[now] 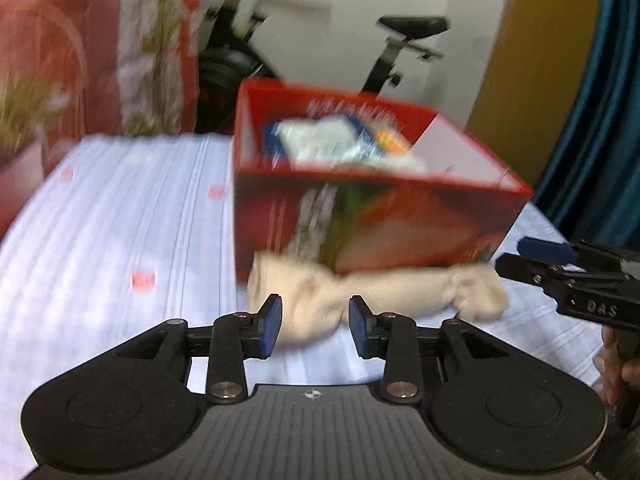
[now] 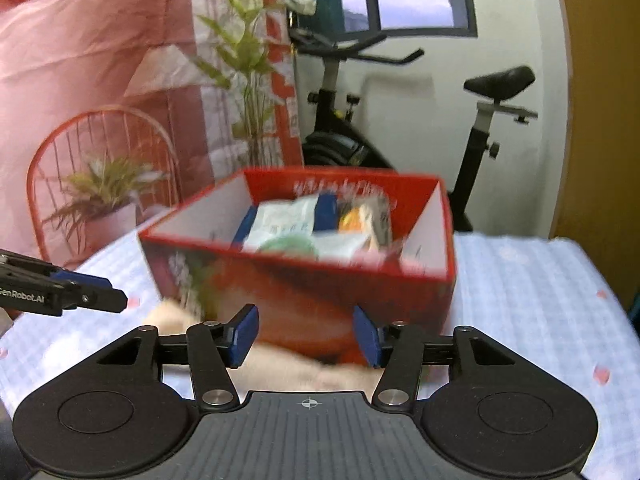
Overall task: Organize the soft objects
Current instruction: 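Move both tools to the black-and-white gloves and close on them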
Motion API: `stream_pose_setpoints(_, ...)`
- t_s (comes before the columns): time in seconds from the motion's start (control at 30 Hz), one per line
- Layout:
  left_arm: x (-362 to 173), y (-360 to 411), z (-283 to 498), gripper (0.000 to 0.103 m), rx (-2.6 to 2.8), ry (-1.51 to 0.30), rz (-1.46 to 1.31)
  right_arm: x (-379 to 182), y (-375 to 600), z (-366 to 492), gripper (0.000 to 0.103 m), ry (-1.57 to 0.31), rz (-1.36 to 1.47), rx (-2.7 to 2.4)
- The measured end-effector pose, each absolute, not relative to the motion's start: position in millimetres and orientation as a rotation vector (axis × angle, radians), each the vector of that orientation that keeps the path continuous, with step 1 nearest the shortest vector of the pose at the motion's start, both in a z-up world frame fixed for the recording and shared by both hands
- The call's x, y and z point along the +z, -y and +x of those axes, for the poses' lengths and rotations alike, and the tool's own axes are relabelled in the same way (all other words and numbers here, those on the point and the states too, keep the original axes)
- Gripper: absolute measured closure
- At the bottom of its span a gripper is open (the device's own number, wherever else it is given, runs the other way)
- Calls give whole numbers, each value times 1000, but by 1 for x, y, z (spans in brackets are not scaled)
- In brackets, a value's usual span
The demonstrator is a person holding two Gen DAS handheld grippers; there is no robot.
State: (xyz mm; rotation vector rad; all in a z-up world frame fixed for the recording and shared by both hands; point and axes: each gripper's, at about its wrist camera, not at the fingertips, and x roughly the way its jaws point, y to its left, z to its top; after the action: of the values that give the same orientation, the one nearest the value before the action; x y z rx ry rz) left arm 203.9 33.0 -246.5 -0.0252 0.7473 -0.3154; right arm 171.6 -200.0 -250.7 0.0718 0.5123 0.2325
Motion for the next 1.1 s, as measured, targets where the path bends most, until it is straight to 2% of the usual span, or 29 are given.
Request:
stream_pose_setpoints(0.23,-284,-32,198,63,-281,-803,-56,-298,181,161,51,-601,95,217)
stream_pose_setpoints(0.43,-297,-30,187,49,-255,-766,-81,-325,174,155,44,-638,149,193)
stream_pose_setpoints(0.77,-301,-25,161,47,-253,-710,-77,-343,172,139,36,-609,132,196)
stream_pose_setpoints(1.1,-312,-32,160,46,-273,-744,-141,-345,171,139,35,-619,118,218)
